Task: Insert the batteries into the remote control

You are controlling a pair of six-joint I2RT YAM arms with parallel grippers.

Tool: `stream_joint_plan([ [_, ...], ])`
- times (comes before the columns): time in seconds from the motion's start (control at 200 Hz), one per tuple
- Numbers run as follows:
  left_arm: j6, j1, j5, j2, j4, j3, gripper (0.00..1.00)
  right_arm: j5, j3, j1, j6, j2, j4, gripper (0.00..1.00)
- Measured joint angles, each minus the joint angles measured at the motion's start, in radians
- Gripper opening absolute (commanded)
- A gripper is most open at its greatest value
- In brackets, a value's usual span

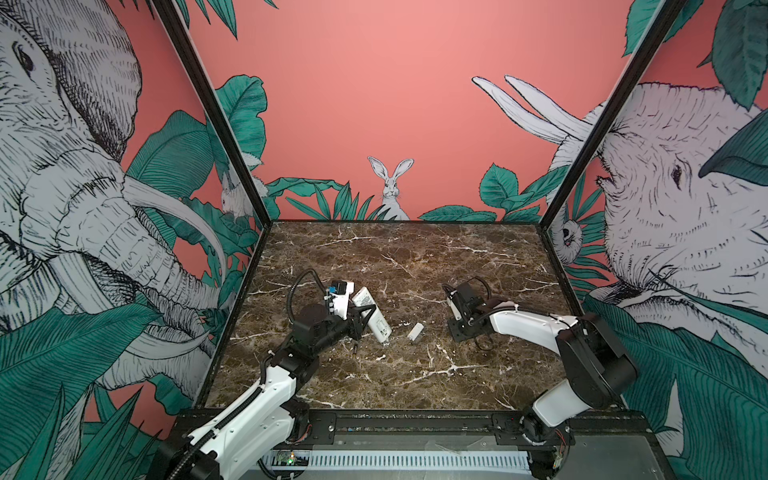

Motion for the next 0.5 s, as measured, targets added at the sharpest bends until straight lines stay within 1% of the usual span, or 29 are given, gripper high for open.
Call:
stream_joint_plan([
  [0.195, -0.008, 0.000, 0.004, 0.001, -0.005, 0.011, 0.00, -0.004, -0.008, 0.000, -0.004, -0.008, 0.006, 0.11],
  [0.31, -0.012, 0.000, 0.007, 0.008, -0.007, 0.013, 0.00, -0.018, -0.034, 0.005, -0.019, -0.040, 0.005, 0.10],
  [0.5, -0.033, 0.001, 0.023, 0.032, -0.019, 0.030, 0.00, -0.075, -0.084, 0.042, -0.079, -0.178, 0.035, 0.10],
])
